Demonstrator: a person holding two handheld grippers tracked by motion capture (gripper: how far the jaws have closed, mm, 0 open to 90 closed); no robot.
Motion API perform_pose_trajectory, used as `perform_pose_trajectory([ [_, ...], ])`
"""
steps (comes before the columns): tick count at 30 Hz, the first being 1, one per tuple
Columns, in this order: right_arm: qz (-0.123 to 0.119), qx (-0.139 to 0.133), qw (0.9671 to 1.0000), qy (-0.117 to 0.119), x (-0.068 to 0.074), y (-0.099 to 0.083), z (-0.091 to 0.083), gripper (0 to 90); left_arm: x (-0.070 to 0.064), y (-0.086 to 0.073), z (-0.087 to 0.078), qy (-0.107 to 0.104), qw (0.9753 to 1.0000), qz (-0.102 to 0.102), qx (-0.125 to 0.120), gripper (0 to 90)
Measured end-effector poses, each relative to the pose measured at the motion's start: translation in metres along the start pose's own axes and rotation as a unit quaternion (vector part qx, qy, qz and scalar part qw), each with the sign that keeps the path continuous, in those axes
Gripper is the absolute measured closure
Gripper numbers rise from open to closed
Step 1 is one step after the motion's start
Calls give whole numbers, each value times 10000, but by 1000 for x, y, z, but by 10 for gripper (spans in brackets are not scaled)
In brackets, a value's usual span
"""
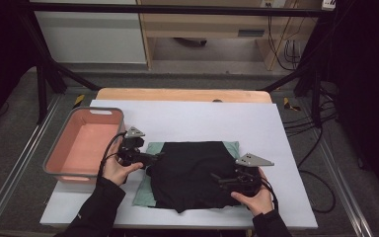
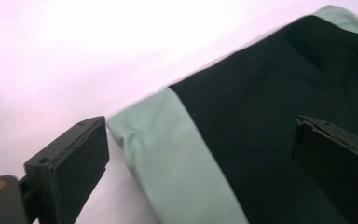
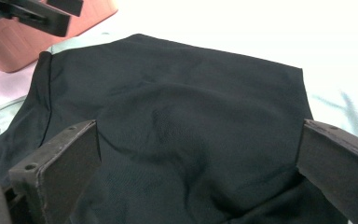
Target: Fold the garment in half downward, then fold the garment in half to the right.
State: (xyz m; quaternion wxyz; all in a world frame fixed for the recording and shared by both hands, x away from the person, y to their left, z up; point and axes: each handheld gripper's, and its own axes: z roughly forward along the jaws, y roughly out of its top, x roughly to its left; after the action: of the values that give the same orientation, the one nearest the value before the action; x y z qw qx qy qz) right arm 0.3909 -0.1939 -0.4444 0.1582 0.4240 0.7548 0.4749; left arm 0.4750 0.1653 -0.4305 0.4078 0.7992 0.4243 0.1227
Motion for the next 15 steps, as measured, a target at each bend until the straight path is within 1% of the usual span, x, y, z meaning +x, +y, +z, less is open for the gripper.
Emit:
perform_pose_trajectory([
  [3,2,-1,10000,-1,1,0,1,7,5,0,6,11,9999,-101,38,48],
  [8,7,-3,10000,16,2,-1,2,7,10,0,13,188,9997,-147,108,74],
  [12,-13,-11,10000,26,2,0,2,8,13,1,18,239,9994,-227,140,89],
  [13,-21,1,10000,31,3,0,3,7,15,1,19,283,9993,-232,112,95],
  [15,-24,9,10000,43,3,-1,4,7,18,1,22,353,9989,-284,118,126],
])
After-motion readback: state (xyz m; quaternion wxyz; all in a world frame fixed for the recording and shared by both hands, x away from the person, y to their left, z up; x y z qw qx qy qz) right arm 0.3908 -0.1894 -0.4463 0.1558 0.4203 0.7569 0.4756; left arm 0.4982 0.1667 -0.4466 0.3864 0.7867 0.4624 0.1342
